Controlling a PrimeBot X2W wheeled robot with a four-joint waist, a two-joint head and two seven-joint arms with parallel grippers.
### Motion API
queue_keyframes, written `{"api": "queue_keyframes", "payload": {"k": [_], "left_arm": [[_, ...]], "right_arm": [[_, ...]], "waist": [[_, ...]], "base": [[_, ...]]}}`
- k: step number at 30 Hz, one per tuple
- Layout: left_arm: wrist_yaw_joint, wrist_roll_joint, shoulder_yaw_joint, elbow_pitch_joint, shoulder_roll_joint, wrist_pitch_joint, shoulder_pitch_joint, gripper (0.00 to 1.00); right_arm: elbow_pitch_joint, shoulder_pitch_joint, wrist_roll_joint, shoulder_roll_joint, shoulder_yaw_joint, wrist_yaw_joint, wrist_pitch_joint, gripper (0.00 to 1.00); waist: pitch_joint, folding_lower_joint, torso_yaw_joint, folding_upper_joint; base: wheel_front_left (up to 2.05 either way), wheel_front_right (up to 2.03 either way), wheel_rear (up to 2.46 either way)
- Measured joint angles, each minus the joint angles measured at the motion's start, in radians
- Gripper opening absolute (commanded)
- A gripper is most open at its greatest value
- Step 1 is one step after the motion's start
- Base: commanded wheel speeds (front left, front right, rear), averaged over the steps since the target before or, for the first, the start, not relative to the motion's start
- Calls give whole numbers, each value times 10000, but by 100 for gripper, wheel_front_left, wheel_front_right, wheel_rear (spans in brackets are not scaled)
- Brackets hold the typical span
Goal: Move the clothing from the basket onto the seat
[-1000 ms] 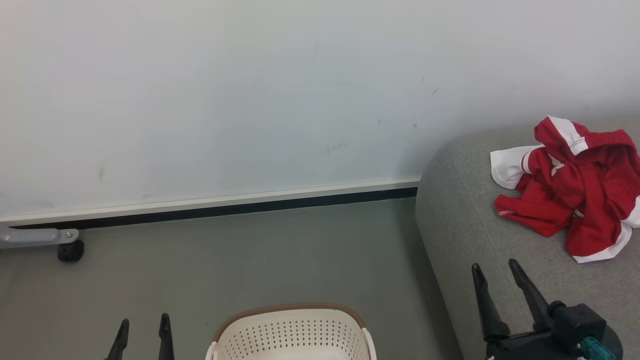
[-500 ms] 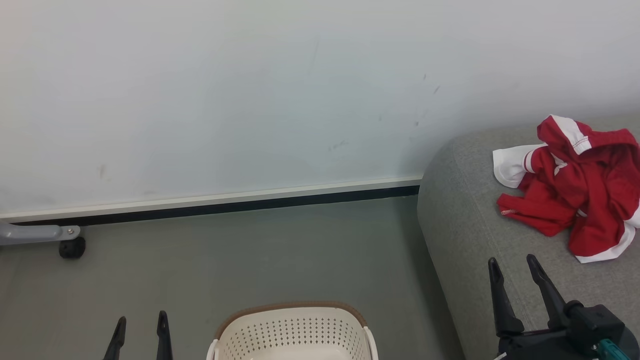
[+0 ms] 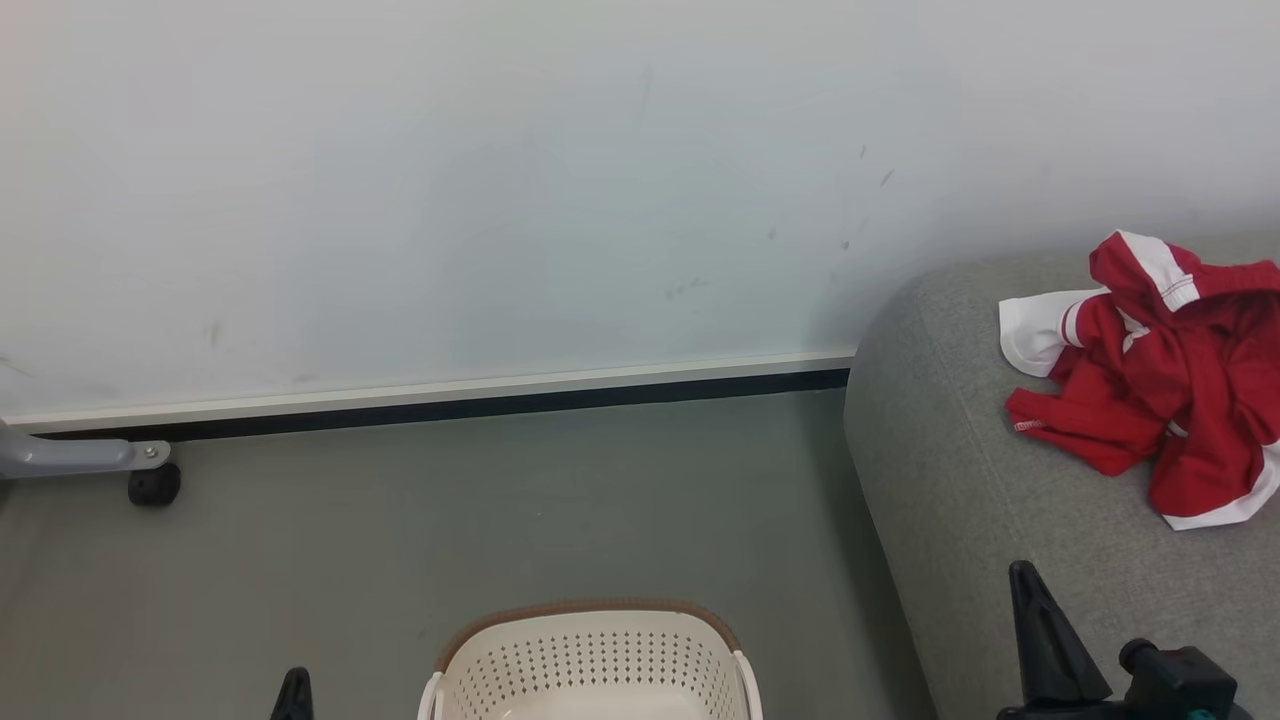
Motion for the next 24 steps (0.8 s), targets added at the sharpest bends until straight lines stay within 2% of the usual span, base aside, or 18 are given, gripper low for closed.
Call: {"api": "queue_keyframes", "payload": {"k": [4,24], "left_arm": [[-25,-249,61,31,-27,127,-13,0],[-552,-2978,497,215,-219,915,-439,0]], "right_arm": [[29,-9,318,36,-144,50,111,0],[360,-247,2947,416,-1039,570,938,0]], "waist": [[27,0,7,-1],[161,0,50,0]], "base": [[0,0,0],[0,0,0]]}}
